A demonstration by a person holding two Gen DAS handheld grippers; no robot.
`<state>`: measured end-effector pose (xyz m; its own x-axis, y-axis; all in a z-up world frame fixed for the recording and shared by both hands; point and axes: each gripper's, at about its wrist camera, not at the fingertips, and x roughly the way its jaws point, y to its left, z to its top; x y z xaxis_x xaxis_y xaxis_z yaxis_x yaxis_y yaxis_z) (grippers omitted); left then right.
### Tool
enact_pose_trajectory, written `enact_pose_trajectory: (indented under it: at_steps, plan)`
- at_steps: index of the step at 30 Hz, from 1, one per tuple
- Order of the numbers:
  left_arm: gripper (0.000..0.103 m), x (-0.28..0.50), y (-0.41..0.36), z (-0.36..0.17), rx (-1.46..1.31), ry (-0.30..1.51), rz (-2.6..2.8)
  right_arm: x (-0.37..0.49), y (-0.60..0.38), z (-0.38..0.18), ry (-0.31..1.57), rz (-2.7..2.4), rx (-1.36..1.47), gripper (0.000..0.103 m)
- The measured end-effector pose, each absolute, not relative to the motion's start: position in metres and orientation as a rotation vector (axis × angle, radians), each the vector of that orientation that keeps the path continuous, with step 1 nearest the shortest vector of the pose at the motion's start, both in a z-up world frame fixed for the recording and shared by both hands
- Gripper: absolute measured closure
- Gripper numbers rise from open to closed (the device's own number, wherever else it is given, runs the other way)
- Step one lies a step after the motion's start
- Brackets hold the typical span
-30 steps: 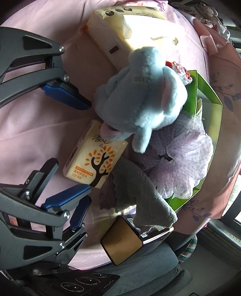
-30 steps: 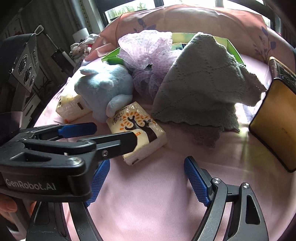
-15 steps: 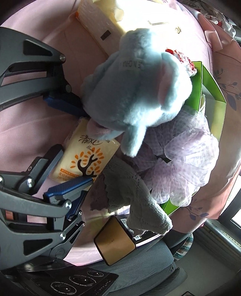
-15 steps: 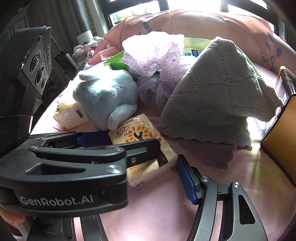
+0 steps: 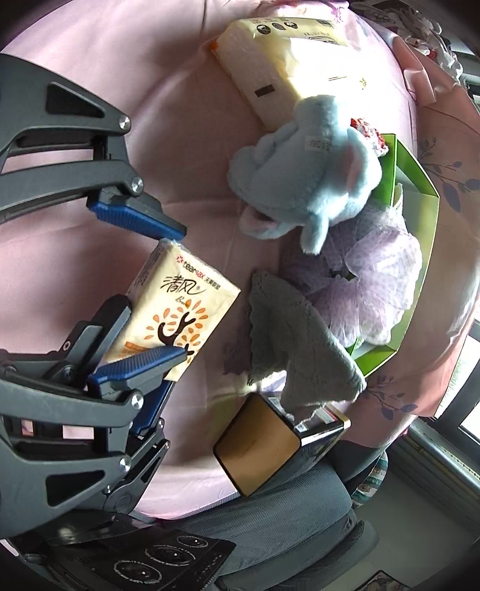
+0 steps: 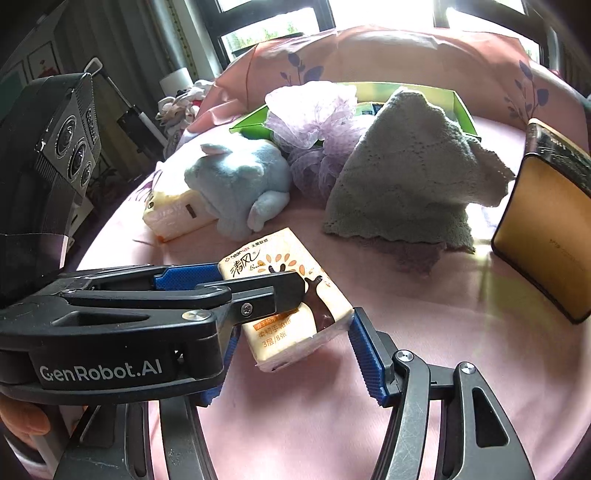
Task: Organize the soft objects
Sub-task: 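Grasp the orange-tree tissue pack with the right tool and lift, then carry the orange-tree pack into the green box and release it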
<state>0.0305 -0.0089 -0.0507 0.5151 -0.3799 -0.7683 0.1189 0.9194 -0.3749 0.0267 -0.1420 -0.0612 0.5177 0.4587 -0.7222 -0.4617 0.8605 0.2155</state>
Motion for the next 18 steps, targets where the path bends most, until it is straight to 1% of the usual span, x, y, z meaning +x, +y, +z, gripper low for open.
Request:
enact_pose_trajectory:
  at_steps: [9,18]
  plan:
    - [0.045,0.016,-0.023,-0.003,-0.221,0.884,-0.334,0.006,-0.161,-0.019,0.754,0.537,0.018,0.041]
    - [0.044,0.039,-0.023,0.043,-0.175,0.793,-0.327,0.030,-0.157,0.027,0.658,0.528,0.004,0.041]
